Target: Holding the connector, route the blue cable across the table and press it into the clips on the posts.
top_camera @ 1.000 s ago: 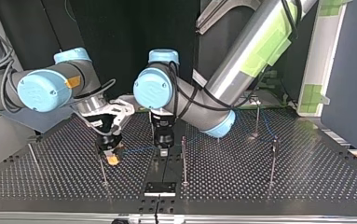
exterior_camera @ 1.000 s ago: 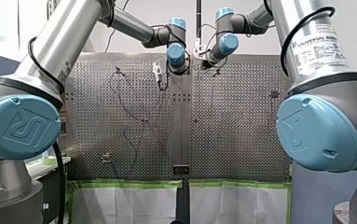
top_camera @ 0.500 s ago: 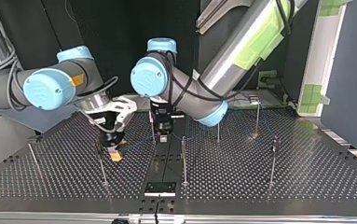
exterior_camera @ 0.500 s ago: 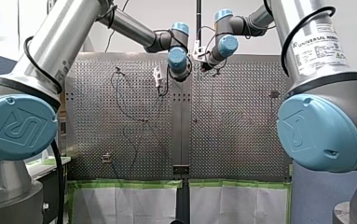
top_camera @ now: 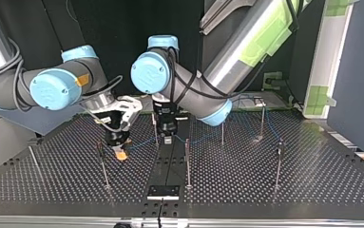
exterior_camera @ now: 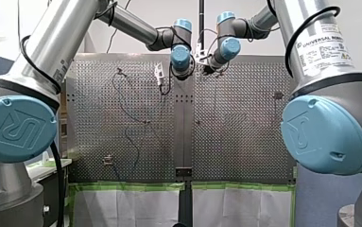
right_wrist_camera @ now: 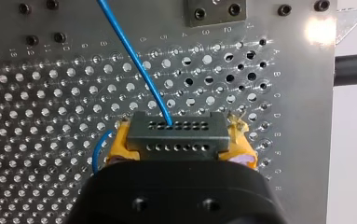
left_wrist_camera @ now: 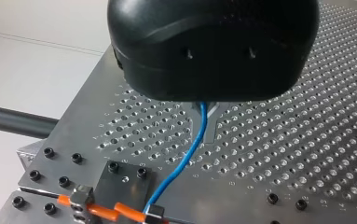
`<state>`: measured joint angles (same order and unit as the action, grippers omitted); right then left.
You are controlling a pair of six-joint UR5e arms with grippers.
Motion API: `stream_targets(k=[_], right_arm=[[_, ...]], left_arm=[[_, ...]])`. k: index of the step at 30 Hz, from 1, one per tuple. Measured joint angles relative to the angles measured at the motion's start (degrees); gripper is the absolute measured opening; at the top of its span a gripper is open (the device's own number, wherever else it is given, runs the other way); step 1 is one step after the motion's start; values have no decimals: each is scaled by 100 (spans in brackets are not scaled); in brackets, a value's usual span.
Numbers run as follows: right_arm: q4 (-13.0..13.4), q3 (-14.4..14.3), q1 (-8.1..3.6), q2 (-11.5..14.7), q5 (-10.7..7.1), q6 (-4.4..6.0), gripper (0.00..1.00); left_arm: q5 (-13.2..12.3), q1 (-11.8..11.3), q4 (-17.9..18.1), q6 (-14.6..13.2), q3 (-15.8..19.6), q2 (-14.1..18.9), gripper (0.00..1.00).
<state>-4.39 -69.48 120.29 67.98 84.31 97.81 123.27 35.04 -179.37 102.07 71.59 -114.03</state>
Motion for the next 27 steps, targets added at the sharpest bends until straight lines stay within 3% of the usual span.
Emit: stream_targets(k=[5,14,20,27], right_arm=[[0,-61,12,-5,2,2,0],[111,-535,53,-7,25,-3,0],[312,-883,58,-7,31,-1,0],[712,-1308,28,-16,23,127,0]], left_arm=[[40,8,94,31,150,1,2],[8,89,615,61,704,3,2],[-255,110,980,87,1069,-6,2],[-527,73,1378,135,1468,-236,2]])
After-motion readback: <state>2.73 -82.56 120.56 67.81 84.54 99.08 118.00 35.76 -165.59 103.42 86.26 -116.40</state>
